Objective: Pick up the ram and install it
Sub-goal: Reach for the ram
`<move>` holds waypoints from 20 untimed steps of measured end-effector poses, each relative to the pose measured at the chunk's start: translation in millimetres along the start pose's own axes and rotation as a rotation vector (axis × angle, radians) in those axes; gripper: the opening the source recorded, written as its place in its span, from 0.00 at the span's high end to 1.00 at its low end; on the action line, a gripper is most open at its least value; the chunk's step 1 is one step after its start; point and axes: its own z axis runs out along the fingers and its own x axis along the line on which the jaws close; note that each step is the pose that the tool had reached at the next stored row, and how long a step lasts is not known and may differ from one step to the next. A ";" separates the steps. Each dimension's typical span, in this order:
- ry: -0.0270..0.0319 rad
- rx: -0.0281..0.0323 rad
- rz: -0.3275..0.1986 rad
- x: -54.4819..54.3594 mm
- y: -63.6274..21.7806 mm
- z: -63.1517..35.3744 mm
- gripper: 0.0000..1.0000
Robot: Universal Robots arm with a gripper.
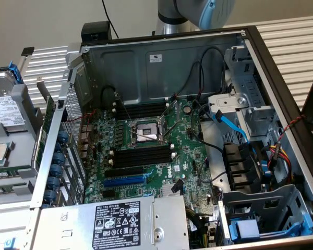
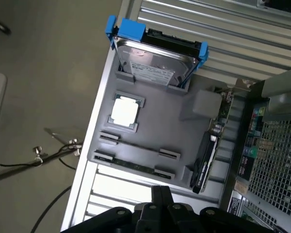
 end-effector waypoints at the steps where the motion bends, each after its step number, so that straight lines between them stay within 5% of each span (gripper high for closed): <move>1: 0.0000 0.0000 0.000 2.9 2.8 0.2 0.89; 4: 0.0008 -0.0003 -0.013 6.5 7.7 0.5 0.89; 20: 0.0146 -0.0057 -0.302 6.7 7.6 4.5 0.89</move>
